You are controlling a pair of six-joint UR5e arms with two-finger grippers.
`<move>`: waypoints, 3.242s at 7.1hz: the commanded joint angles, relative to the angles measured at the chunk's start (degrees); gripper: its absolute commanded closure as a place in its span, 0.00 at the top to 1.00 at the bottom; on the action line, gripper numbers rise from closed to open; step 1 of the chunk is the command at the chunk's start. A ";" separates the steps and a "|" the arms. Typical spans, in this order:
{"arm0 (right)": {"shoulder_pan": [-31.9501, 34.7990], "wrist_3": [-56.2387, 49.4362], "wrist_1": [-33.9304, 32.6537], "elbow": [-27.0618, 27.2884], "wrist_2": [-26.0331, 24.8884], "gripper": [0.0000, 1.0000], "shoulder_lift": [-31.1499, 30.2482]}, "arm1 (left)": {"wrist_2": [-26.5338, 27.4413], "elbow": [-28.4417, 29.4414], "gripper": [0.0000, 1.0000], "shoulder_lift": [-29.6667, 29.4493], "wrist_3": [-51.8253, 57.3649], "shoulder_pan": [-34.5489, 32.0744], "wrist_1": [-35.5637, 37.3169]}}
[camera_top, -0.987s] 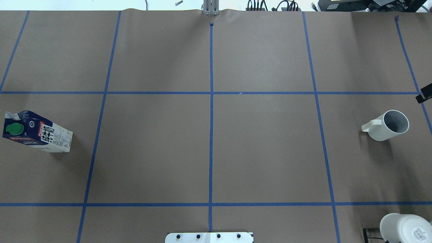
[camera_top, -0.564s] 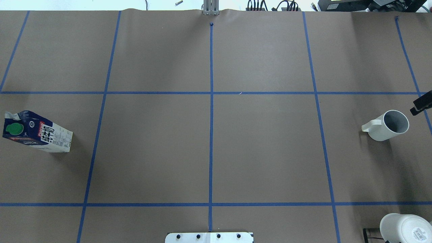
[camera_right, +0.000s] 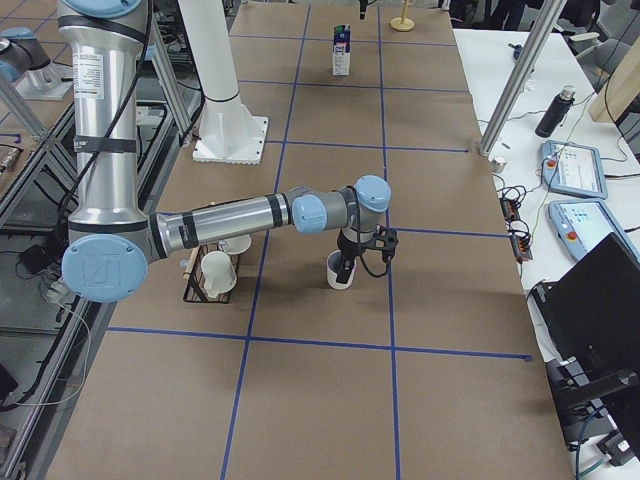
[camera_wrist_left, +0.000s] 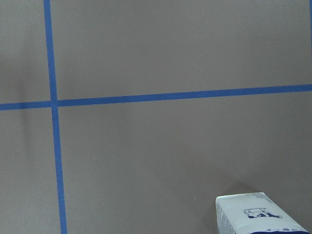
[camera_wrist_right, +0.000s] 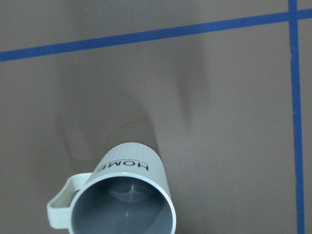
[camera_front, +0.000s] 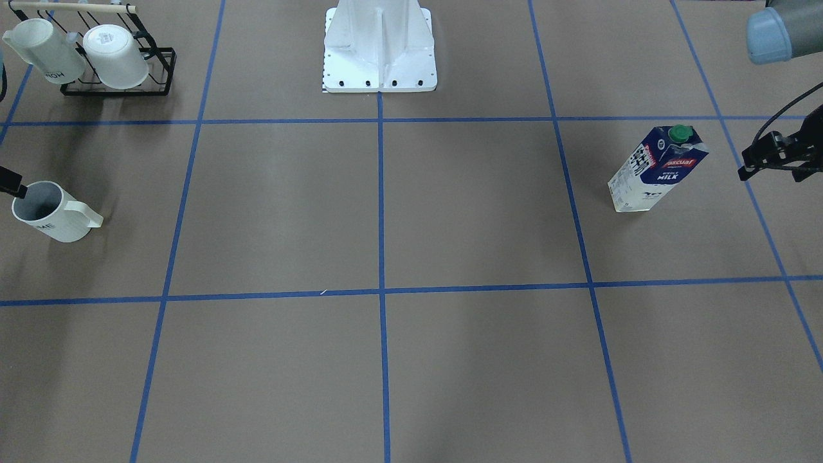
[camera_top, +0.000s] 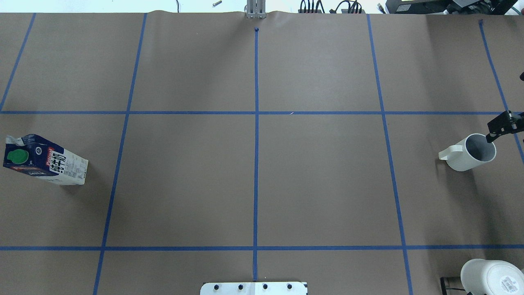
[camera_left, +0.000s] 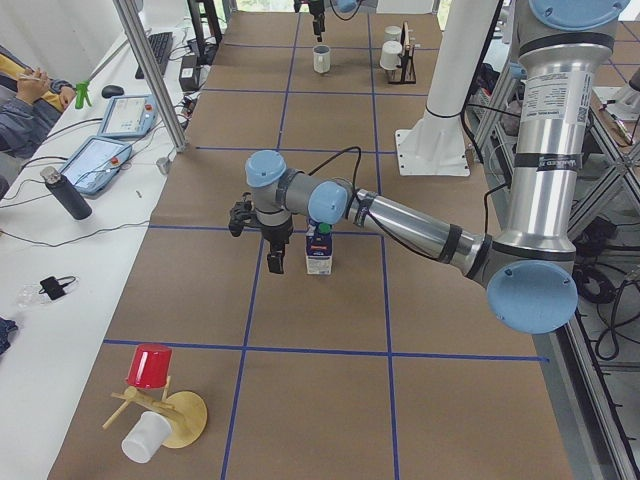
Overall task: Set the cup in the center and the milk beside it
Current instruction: 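Lower the right gripper onto the white HOME mug and grasp it, then carry the white mug with the right gripper to the table center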
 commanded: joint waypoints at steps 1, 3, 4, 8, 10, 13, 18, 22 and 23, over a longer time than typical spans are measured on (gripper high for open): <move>-1.94 2.08 0.08 -1.05 -0.25 0.97 0.10 | -0.10 -0.03 0.98 0.03 0.00 0.00 -0.01; -3.61 2.79 0.17 -1.58 -2.44 0.90 0.54 | -0.10 0.06 0.98 -0.15 0.00 0.00 -0.01; -3.71 2.96 0.08 -2.19 -2.36 0.89 0.54 | -0.19 -0.03 0.98 -0.06 0.00 0.00 -0.01; -3.97 3.93 0.08 -4.13 -2.19 0.89 1.33 | -0.19 -0.03 0.98 -0.15 0.00 0.00 -0.01; -4.85 5.23 3.31 -5.53 -1.92 0.89 1.42 | -0.28 -0.03 0.98 -0.24 0.00 0.00 -0.01; -5.38 11.29 11.59 -8.80 0.87 0.63 1.42 | -0.28 -0.20 0.98 -0.33 0.00 0.00 -0.01; -5.20 14.21 11.95 -0.91 2.21 0.00 0.98 | -0.28 -0.03 0.98 -0.41 -0.09 0.00 0.08; -14.14 13.86 9.59 -6.19 -4.45 0.00 23.75 | -0.28 0.15 0.98 -0.76 -0.09 0.09 -0.01; -16.17 13.86 9.49 -12.68 -5.78 0.00 32.01 | -0.28 0.23 0.98 -0.76 -0.09 0.09 -0.01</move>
